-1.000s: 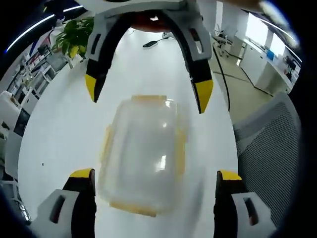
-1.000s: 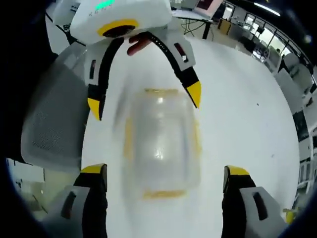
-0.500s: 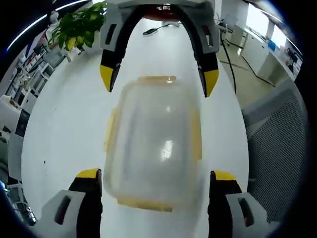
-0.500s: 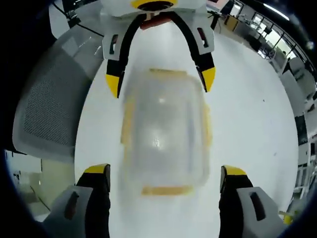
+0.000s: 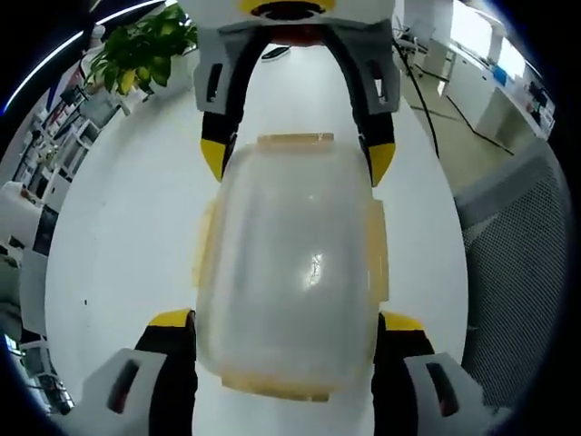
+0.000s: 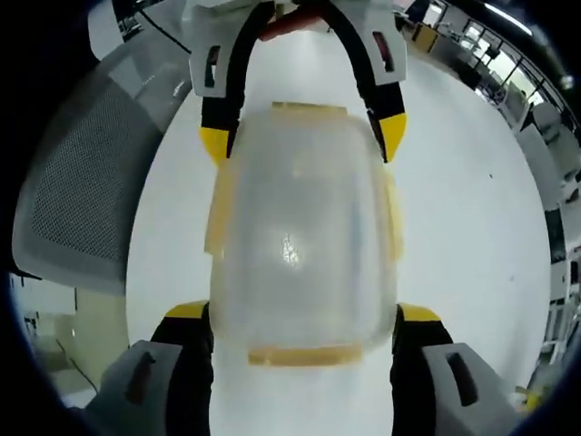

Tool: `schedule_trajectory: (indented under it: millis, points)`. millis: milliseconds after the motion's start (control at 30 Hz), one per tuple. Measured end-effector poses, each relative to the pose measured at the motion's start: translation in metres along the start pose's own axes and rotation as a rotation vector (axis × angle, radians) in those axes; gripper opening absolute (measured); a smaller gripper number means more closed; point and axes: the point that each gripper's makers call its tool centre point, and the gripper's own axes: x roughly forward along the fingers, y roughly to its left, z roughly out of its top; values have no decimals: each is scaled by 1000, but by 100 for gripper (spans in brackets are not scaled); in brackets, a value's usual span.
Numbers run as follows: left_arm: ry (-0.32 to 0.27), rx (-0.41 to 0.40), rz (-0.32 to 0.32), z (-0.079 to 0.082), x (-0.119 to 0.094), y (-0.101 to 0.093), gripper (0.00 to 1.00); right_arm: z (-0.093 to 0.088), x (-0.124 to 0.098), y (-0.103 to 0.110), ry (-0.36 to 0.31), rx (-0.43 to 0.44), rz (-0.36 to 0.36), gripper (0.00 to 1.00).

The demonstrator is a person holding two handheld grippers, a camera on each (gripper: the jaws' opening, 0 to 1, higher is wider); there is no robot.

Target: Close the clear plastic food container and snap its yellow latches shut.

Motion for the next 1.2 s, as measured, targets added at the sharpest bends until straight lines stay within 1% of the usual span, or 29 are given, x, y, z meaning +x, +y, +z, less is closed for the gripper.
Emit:
schedule_trajectory:
  millis: [200,333,433,567,667,933,1100,1200]
  points:
    - [3,2,-3,0,0,0,76,-1,1,0,23,-8,8,78]
    - [14,1,3,0,1,0,76,-1,0,0,11,-8,12,78]
    - [5,-4,3,-1,-1,0,75,0,0,-1,-5,-4,11,78]
    - [19,-31,14,-4,-2,-4,75,4,1,1,-11,-30,13,78]
    - [17,-44,19,-6,-4,-4,75,7,2,0,-2,-50,21,78]
    - [8,-100,42,-20,-10,-4,75,20,6,-3,-9,-91,38,78]
    - [11,-124,54,-32,-15,-3,75,32,11,-5,-12,-111,42,78]
    - [11,-131,57,-39,-18,-3,75,42,14,-5,-19,-118,44,78]
